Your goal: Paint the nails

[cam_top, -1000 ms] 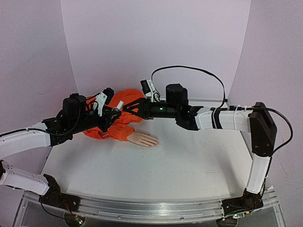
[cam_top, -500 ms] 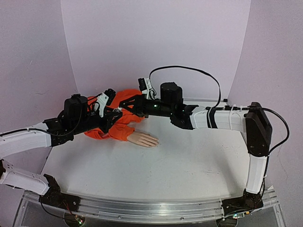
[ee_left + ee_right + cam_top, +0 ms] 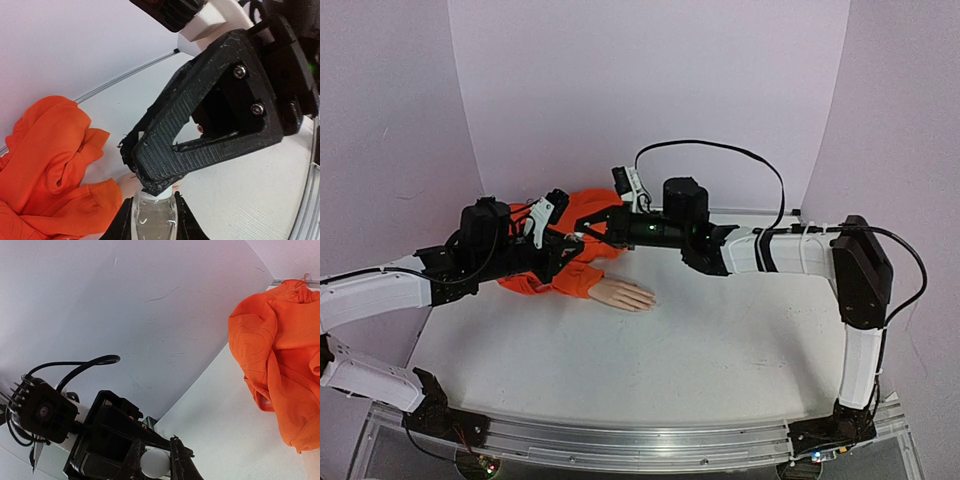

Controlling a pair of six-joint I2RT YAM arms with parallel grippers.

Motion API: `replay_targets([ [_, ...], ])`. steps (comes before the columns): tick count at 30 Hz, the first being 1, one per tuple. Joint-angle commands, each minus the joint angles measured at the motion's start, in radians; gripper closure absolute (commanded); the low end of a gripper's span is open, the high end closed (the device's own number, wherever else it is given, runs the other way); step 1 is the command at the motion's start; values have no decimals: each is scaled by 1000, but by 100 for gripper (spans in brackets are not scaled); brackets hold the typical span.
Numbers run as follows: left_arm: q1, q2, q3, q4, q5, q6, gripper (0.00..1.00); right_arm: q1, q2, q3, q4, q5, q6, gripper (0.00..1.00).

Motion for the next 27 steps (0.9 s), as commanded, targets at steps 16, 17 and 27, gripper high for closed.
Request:
replay_targets([
  [16, 124, 107, 211, 224, 1032, -274, 100, -54, -226, -330, 502, -607, -285, 100],
  [17, 124, 93, 190, 218, 929, -255, 100, -65, -234, -333, 479, -571, -290, 90],
  [27, 26, -32, 36, 111, 28, 95, 100, -70, -266, -201, -37, -43, -339, 25],
])
